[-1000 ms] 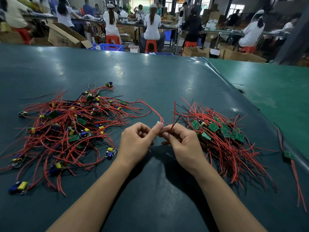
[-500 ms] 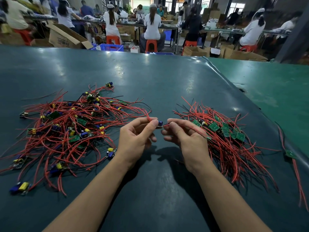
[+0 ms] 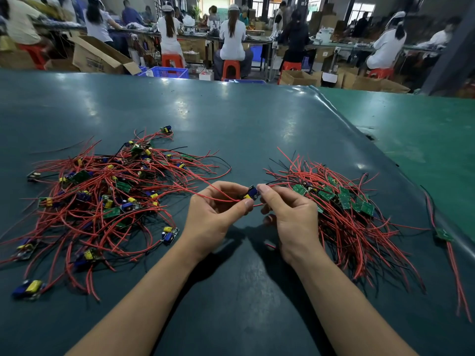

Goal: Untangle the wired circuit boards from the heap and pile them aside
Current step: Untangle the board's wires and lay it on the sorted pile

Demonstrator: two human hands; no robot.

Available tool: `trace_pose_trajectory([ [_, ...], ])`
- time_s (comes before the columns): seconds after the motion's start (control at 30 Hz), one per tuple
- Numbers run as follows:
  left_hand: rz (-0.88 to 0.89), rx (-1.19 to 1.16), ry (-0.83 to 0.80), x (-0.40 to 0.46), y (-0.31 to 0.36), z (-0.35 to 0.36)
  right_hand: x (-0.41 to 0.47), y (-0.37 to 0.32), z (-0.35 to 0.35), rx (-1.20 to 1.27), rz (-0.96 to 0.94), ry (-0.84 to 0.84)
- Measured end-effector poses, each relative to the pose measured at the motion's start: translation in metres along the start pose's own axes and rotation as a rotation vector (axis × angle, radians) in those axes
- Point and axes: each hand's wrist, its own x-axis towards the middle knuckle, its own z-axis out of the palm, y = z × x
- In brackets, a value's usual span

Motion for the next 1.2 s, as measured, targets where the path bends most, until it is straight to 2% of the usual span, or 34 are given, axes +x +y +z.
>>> trace_pose_trajectory([
  [0.3,-0.040,-0.018,-0.013,-0.001,0.002,0.000,0.015,-0.007,-0.008,0.251,0.047,0.261],
  [0.5,-0.028,-0.044,-0.026,-0.002,0.002,-0.004,0.019,-0.016,-0.017,0.344,-0.047,0.340],
  [0.77,0.016,-0.163,0.108,0.004,0.000,-0.013,0.016,-0.022,-0.022,0.423,-0.124,0.376],
  [0.87,0.054,-0.208,0.204,0.007,0.000,-0.014,0.015,-0.024,-0.024,0.439,-0.166,0.408],
  [0.93,0.110,-0.183,0.285,0.011,0.000,-0.017,0.017,-0.026,-0.027,0.436,-0.189,0.438],
  [1.03,0.266,0.031,0.365,0.013,0.003,-0.018,0.011,-0.022,-0.023,0.300,-0.253,0.383],
  [1.13,0.554,0.393,0.376,0.011,0.007,-0.018,0.002,-0.016,-0.012,0.068,-0.337,0.256],
  [1.2,0.726,0.537,0.390,0.008,0.009,-0.020,-0.001,-0.014,-0.009,-0.017,-0.318,0.151],
])
